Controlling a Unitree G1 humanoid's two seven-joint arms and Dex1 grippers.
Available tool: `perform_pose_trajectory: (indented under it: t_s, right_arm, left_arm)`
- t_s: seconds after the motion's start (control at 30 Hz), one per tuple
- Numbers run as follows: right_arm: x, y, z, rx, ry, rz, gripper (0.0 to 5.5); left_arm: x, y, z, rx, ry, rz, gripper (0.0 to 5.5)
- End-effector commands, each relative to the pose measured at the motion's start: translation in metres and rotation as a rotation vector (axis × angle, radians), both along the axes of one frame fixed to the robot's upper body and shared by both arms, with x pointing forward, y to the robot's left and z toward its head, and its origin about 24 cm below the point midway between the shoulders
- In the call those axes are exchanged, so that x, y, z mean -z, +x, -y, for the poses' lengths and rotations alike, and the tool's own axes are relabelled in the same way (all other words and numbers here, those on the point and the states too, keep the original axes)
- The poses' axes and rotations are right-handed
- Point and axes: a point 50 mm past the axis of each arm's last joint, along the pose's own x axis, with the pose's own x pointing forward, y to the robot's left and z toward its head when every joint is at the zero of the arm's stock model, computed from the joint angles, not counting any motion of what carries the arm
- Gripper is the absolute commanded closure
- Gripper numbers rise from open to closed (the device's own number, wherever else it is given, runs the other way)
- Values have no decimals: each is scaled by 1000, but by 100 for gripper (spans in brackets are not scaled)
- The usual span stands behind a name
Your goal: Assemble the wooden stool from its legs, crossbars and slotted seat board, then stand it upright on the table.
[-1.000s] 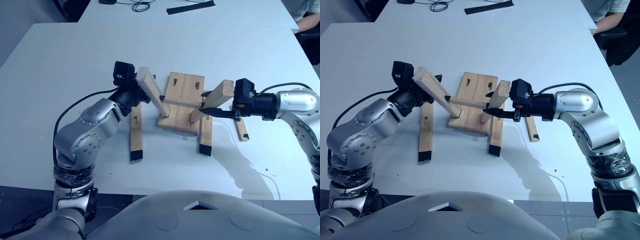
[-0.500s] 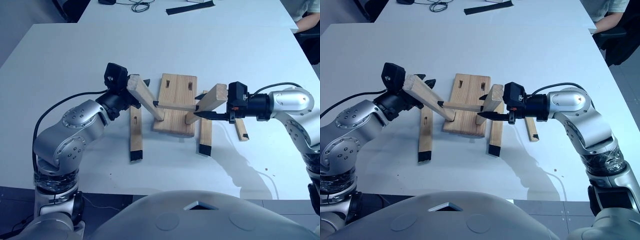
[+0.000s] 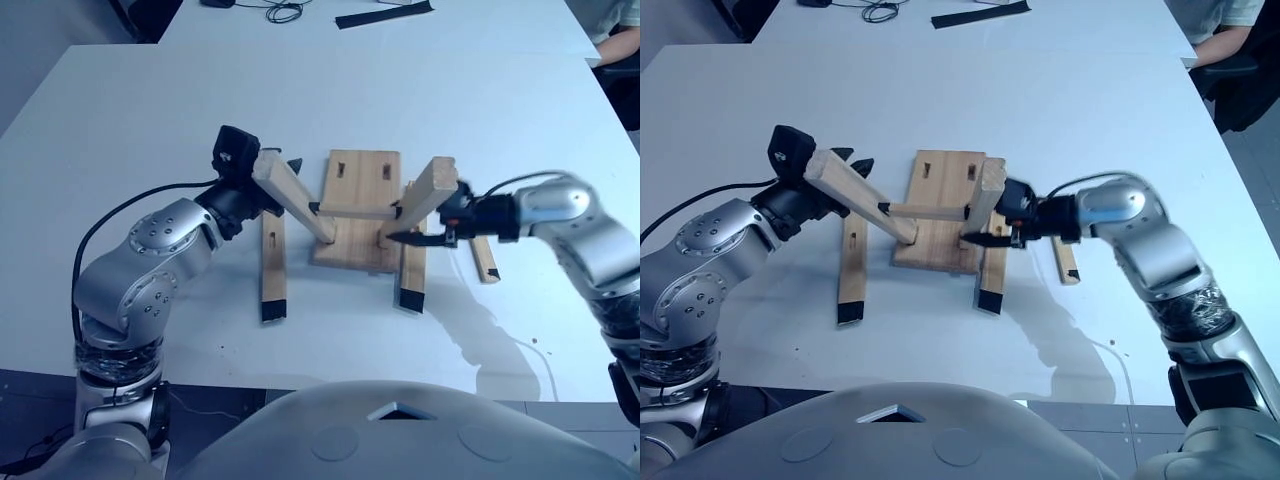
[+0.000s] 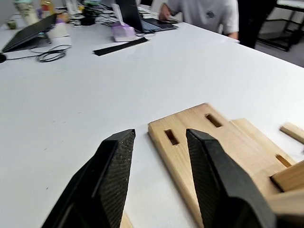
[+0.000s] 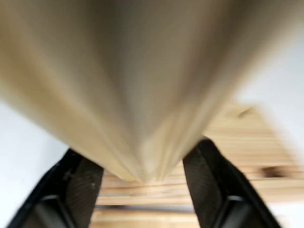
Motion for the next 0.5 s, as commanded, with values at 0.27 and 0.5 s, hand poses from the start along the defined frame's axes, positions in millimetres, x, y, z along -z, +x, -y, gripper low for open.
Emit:
perform_pose_trajectory:
  t_s: [0.27, 0.5]
  right_arm:
    - [-6, 6, 5, 50, -18, 85, 177]
    - [7, -4, 14, 77, -62, 65, 177]
  left_arm:
    - [48, -2, -17, 193, 141, 17, 346]
    - [60, 2, -27, 201, 201, 58, 346]
